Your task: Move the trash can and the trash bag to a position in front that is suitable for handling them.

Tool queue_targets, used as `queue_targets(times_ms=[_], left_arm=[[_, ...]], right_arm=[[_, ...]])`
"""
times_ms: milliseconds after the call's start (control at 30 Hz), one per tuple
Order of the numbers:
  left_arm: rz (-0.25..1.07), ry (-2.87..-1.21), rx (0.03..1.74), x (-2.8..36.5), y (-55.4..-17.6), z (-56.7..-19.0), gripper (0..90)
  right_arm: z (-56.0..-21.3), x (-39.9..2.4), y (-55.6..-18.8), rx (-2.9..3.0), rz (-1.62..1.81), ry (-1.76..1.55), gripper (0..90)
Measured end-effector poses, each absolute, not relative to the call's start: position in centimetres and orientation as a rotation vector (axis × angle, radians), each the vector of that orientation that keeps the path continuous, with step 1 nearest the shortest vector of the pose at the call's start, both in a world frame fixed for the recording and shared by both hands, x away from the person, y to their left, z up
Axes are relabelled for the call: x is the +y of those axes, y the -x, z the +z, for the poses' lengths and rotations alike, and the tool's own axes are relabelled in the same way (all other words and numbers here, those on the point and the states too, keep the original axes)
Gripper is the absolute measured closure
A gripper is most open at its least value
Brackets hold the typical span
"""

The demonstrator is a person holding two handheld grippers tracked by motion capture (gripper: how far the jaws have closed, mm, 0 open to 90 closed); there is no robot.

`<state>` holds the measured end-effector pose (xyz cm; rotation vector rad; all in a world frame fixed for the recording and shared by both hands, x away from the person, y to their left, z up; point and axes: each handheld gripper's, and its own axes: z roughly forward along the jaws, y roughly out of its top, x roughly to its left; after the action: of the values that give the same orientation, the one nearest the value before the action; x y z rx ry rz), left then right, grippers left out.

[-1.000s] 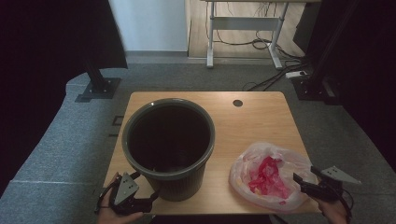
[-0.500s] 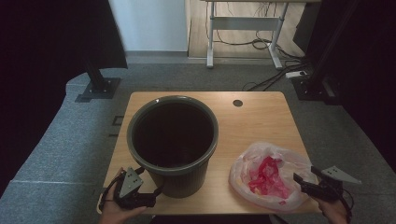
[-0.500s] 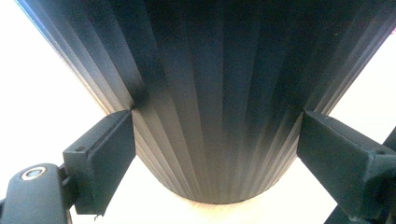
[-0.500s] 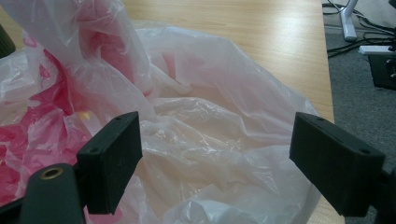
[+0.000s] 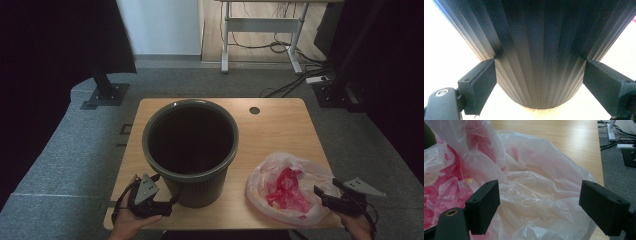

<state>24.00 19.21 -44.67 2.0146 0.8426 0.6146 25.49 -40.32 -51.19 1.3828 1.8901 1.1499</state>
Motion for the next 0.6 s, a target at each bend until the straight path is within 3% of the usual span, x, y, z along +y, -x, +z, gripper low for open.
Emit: queue_targets(times_ms=[600], left_arm=[[0.605, -2.028, 0.824, 18.2, -25.3, -44.6, 12.1]], right_arm=[[-51.2, -40.4, -25.5, 1.891, 1.147, -1.383, 16.5]])
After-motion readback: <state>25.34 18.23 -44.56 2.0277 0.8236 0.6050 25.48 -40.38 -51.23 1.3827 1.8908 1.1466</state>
